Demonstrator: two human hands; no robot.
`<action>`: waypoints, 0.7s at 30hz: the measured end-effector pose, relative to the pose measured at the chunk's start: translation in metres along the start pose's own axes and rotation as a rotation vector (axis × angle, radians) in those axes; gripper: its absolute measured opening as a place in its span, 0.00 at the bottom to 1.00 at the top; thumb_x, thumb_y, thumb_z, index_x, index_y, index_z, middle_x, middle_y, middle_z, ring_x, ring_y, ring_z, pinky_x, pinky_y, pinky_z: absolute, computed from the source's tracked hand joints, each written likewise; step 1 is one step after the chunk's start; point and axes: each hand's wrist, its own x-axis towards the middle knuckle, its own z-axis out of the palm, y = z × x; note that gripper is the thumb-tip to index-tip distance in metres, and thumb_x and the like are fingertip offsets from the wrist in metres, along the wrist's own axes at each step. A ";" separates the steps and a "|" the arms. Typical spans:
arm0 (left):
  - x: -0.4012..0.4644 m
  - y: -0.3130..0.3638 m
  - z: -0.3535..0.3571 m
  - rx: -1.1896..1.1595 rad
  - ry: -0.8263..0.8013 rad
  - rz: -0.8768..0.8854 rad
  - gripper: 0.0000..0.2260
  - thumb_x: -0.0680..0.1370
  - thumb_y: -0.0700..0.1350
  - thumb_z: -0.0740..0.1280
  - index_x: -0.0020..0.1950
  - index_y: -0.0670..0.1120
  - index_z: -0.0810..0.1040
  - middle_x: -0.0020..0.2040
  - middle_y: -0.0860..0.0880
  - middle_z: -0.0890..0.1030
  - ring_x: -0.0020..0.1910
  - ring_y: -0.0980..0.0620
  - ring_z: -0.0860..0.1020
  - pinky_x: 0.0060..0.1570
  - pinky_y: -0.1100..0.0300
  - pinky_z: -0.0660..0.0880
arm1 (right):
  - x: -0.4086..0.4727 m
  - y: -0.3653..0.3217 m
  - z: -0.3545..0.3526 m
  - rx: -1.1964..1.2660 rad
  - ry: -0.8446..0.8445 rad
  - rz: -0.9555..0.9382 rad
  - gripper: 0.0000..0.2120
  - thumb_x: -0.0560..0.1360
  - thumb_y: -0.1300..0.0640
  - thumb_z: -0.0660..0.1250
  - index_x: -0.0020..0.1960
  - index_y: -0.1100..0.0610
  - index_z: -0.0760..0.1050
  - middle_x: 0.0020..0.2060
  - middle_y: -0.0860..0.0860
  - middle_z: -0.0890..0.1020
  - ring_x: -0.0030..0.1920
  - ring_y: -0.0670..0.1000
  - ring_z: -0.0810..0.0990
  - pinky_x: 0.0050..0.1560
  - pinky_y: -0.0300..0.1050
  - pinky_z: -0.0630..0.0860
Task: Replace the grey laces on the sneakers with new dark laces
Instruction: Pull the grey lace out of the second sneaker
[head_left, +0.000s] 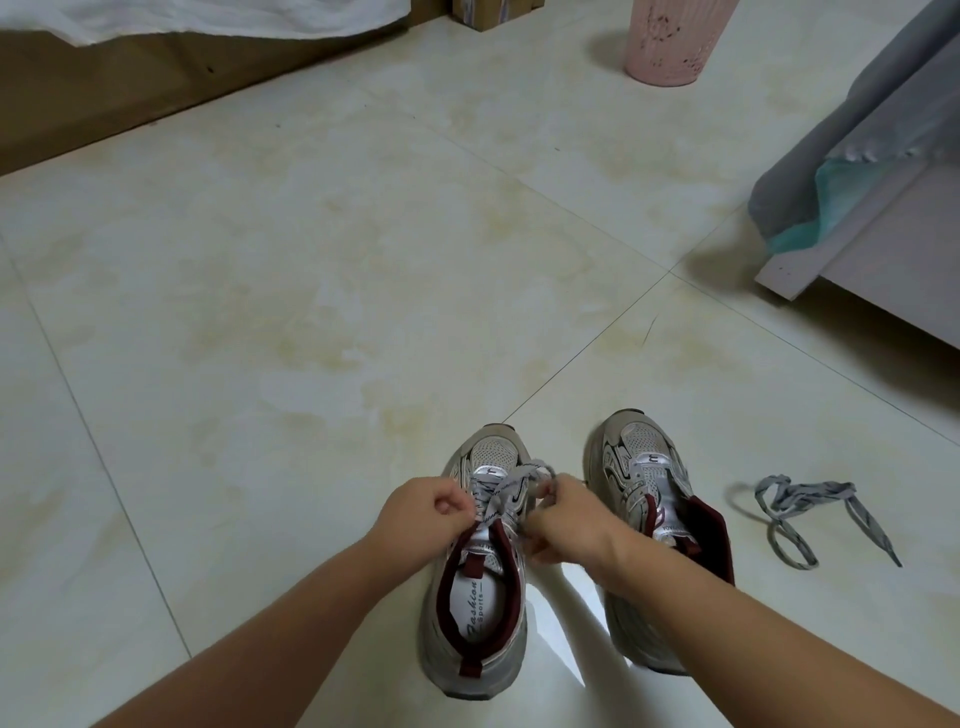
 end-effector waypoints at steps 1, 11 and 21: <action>0.001 0.002 -0.002 0.013 -0.019 0.004 0.12 0.72 0.35 0.68 0.32 0.50 0.77 0.23 0.56 0.73 0.29 0.57 0.71 0.38 0.62 0.71 | -0.002 0.001 0.003 -0.042 -0.045 0.009 0.10 0.70 0.69 0.63 0.48 0.61 0.67 0.32 0.55 0.74 0.29 0.49 0.72 0.28 0.41 0.68; 0.006 0.018 0.004 0.430 -0.067 0.069 0.15 0.76 0.33 0.54 0.33 0.49 0.62 0.35 0.52 0.68 0.36 0.54 0.66 0.34 0.62 0.62 | 0.000 0.032 0.020 -0.316 -0.070 -0.066 0.33 0.69 0.61 0.68 0.68 0.51 0.55 0.51 0.55 0.78 0.47 0.55 0.78 0.43 0.48 0.77; -0.003 0.002 -0.017 -0.025 -0.145 0.041 0.07 0.73 0.36 0.69 0.40 0.47 0.75 0.34 0.52 0.73 0.33 0.60 0.70 0.34 0.73 0.68 | 0.000 0.031 0.019 -0.202 -0.058 -0.034 0.21 0.70 0.60 0.68 0.60 0.56 0.65 0.46 0.52 0.76 0.38 0.55 0.79 0.41 0.53 0.81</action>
